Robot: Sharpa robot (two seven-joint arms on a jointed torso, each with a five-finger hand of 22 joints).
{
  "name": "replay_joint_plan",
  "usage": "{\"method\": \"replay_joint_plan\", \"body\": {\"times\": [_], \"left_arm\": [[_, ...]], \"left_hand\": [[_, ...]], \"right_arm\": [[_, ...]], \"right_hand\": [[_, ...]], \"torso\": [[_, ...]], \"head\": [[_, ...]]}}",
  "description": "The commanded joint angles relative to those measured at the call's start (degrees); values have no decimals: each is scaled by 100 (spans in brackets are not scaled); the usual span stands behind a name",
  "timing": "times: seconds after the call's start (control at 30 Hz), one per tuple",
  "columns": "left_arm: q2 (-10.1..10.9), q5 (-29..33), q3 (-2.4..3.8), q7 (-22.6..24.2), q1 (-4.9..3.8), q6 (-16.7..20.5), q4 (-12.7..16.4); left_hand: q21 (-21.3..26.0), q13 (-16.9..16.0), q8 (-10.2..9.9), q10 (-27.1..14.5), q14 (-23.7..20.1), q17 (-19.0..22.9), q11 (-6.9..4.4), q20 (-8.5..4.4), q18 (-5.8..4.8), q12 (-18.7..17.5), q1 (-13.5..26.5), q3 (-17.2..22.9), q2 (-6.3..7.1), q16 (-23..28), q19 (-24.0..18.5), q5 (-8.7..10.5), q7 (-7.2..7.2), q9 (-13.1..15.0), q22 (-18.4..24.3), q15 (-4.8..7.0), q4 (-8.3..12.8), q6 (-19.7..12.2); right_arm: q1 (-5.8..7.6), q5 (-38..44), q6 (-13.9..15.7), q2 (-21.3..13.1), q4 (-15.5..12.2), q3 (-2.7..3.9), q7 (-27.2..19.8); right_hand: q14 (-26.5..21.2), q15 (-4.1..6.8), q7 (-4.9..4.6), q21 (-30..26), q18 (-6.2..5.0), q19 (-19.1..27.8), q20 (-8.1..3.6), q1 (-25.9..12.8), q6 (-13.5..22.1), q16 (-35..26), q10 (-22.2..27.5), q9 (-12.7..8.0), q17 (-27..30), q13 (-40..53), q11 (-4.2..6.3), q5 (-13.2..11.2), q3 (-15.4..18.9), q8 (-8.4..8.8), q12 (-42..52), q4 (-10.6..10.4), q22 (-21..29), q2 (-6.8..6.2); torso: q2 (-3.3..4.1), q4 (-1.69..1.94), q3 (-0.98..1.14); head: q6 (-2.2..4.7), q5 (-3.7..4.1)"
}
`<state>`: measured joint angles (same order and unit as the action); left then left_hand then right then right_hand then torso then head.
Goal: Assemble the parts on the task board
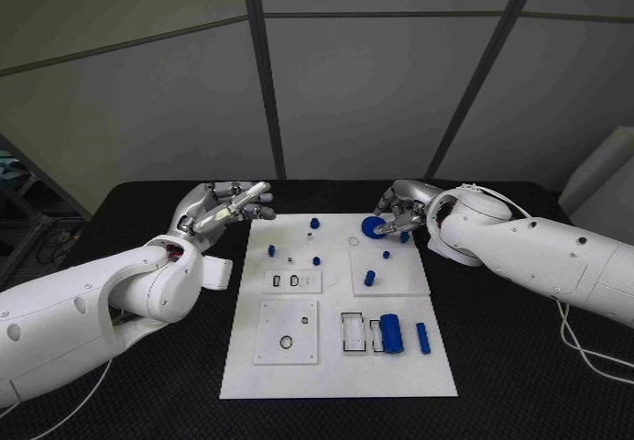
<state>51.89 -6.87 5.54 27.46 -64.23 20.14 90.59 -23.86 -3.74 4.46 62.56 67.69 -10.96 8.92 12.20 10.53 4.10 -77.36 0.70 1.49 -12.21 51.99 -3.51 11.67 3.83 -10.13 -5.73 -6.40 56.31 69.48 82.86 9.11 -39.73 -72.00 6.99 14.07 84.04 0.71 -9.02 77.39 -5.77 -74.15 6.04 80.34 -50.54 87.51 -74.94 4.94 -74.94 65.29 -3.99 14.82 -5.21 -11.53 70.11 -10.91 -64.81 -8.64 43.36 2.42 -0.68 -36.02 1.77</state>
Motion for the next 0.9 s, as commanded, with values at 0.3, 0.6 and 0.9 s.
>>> {"method": "replay_joint_plan", "body": {"times": [0.3,0.6,0.9], "left_arm": [[3,-34,5,21,-8,-73,13],[10,-34,5,21,-8,-75,15],[11,-34,5,21,-8,-77,13]], "left_hand": [[32,2,-24,-36,-47,-7,-14,-3,-11,-7,15,-4,-54,38,-51,33,17,-3,8,6,37,19],[32,2,-25,-34,-46,-9,-15,-3,-11,-7,15,-4,-56,39,-51,33,16,-2,8,6,40,21],[32,2,-25,-34,-46,-9,-15,-3,-11,-7,15,-4,-56,39,-51,33,16,-2,8,6,40,21]], "right_arm": [[7,7,-267,116,128,3,-5],[5,7,-393,162,205,2,8],[4,23,-519,199,276,1,19]], "right_hand": [[484,-59,-2,50,62,-42,8,79,29,43,-95,2,-952,171,-6,72,-1,-57,157,-40,-33,26],[489,-62,-2,67,67,-54,11,113,14,56,-168,5,-983,326,-7,84,-13,-96,292,-31,-62,56],[496,-62,1,94,75,-76,14,158,-30,71,-242,11,-1019,490,-5,107,-50,-152,432,-6,-108,121]], "torso": [[-4,0,2],[-1,-3,6],[-1,-7,11]], "head": [[-21,-10],[-32,-13],[-51,-42]]}}
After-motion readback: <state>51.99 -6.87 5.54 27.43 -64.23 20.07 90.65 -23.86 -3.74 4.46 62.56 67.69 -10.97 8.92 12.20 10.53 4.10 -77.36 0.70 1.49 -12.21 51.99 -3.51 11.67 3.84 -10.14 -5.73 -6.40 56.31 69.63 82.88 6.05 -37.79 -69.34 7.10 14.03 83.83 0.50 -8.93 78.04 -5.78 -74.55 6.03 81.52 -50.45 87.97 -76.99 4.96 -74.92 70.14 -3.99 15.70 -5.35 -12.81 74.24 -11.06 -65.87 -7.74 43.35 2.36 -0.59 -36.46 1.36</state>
